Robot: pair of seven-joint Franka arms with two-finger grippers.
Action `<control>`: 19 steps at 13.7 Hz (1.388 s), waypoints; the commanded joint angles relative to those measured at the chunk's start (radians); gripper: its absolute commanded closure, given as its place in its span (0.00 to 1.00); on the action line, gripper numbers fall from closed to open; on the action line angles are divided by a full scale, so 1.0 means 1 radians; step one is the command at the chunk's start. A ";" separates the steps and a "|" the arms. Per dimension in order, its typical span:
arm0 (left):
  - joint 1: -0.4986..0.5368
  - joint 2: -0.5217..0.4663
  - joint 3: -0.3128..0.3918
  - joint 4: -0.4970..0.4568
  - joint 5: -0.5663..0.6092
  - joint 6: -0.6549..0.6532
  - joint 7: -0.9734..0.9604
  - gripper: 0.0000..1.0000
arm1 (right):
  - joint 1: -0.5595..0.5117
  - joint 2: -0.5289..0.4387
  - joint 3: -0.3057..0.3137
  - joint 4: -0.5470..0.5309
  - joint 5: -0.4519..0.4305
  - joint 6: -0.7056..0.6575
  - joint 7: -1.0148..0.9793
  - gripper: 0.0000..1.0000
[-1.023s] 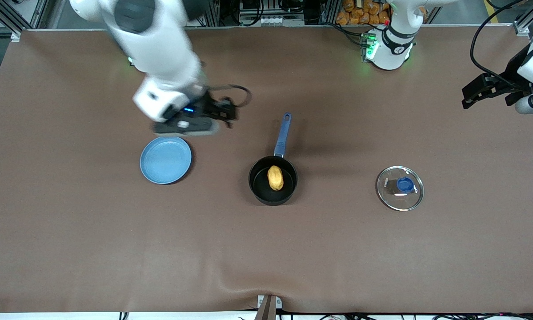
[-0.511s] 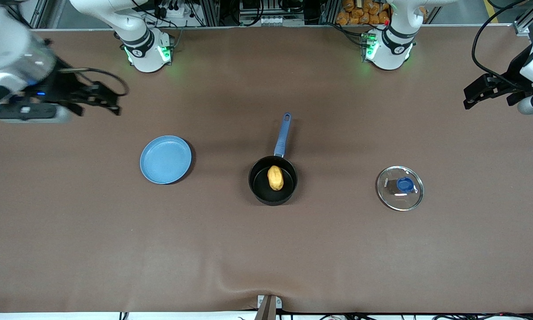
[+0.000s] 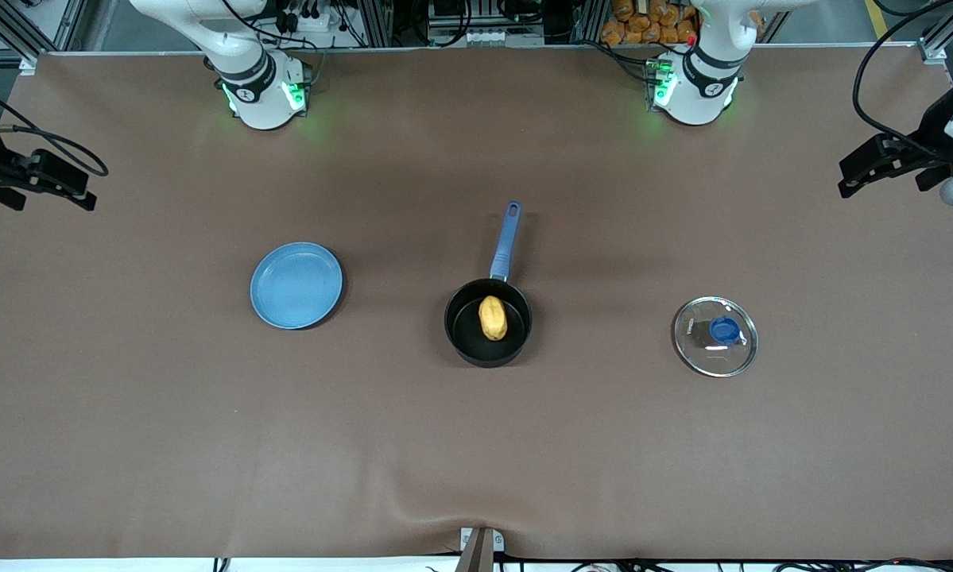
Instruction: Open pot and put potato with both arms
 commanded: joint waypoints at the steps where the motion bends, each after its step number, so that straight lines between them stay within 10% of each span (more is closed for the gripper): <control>1: 0.008 -0.004 -0.002 0.010 0.005 0.001 0.029 0.00 | -0.028 -0.067 0.026 -0.128 -0.032 0.075 -0.038 0.00; 19: 0.016 -0.003 -0.003 0.015 -0.003 0.003 0.033 0.00 | -0.026 -0.053 0.049 -0.046 -0.050 0.060 -0.028 0.00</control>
